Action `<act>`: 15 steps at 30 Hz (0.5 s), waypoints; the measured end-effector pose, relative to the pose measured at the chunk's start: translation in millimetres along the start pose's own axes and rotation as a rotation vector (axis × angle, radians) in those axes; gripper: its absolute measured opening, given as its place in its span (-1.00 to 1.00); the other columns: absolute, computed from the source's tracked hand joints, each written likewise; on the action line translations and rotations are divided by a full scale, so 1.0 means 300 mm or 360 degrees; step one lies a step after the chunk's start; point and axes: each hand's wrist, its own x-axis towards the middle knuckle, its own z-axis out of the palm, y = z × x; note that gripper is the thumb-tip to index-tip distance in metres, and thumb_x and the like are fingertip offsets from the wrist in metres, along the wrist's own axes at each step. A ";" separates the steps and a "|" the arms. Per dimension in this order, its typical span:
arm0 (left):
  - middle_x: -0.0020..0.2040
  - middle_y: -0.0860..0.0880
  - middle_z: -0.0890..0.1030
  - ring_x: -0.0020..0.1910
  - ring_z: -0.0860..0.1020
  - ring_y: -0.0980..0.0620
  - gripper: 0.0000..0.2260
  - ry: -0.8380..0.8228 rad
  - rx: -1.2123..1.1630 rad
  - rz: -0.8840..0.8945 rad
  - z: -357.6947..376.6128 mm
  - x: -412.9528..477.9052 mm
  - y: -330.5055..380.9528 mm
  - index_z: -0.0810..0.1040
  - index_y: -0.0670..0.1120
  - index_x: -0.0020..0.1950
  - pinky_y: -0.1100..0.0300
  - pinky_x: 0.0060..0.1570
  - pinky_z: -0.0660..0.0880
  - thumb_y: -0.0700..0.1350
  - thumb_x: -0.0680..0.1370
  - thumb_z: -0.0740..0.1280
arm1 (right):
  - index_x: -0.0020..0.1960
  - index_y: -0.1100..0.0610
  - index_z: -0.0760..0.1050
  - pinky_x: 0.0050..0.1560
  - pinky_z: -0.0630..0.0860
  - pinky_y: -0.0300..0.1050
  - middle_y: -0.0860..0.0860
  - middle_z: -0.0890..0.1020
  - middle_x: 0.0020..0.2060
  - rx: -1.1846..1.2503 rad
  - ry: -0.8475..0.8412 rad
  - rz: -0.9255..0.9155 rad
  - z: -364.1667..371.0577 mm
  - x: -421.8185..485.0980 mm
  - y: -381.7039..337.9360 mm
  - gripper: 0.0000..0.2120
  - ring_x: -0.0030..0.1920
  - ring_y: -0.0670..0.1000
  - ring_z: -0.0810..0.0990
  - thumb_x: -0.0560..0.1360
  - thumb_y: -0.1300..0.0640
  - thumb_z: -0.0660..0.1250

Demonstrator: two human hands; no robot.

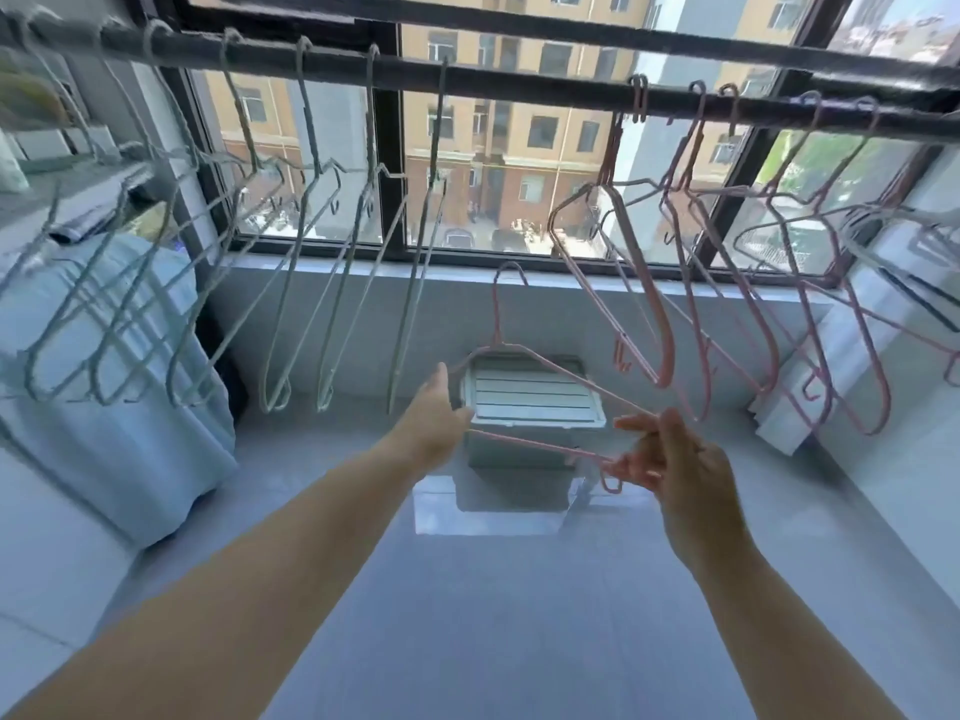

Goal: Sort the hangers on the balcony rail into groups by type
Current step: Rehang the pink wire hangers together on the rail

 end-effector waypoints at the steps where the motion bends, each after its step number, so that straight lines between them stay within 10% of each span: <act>1: 0.52 -0.15 0.06 0.49 0.07 -0.07 -0.36 0.0028 0.0067 -0.0031 -0.016 0.011 -0.016 -0.10 -0.11 0.50 0.12 0.43 0.02 -0.14 0.56 0.22 | -0.31 0.13 0.62 -0.27 0.63 -0.10 0.05 0.47 -0.61 0.0139 -0.0001 0.0082 -0.051 -0.011 -0.004 -0.60 -0.48 -0.01 0.58 0.36 -0.17 0.21; 4: 0.52 -0.11 0.08 0.50 0.03 -0.10 -0.37 -0.0039 0.0448 -0.0141 -0.054 0.056 -0.059 0.01 -0.06 0.49 0.06 0.45 -0.01 -0.03 0.53 0.27 | -0.32 0.19 0.63 -0.36 0.62 -0.06 0.02 0.39 -0.64 0.0406 -0.0035 0.0337 -0.181 -0.041 -0.007 -0.65 -0.51 0.01 0.55 0.37 -0.07 0.25; 7: 0.13 -0.10 0.57 0.16 0.47 -0.06 -0.84 -0.0276 0.0569 -0.0052 -0.085 0.067 -0.103 0.53 -0.05 0.07 0.11 0.21 0.35 -0.05 0.53 0.26 | -0.36 0.16 0.60 -0.39 0.59 -0.09 0.01 0.43 -0.59 0.0455 0.0037 0.0471 -0.253 -0.073 0.014 -0.60 -0.48 -0.02 0.55 0.51 0.02 0.15; 12: -0.35 0.01 0.43 -0.26 0.35 -0.02 -0.79 -0.0388 0.0413 0.0003 -0.098 0.006 -0.116 0.55 -0.03 -0.22 0.15 -0.19 0.28 -0.12 0.57 0.21 | -0.13 0.11 0.49 -0.12 0.56 -0.07 0.00 0.57 -0.22 0.0107 0.0374 0.0558 -0.292 -0.065 0.108 -0.51 -0.16 -0.02 0.59 0.20 -0.27 0.43; 15: -0.32 0.01 0.44 -0.22 0.36 -0.02 -0.80 -0.0431 0.0327 -0.0062 -0.099 -0.015 -0.143 0.60 0.03 -0.20 0.10 -0.11 0.29 -0.08 0.56 0.23 | 0.15 0.22 0.34 -0.01 0.50 -0.02 0.14 0.49 0.00 -0.0247 0.0802 0.0632 -0.264 -0.061 0.183 -0.64 -0.17 -0.01 0.48 0.48 0.02 0.29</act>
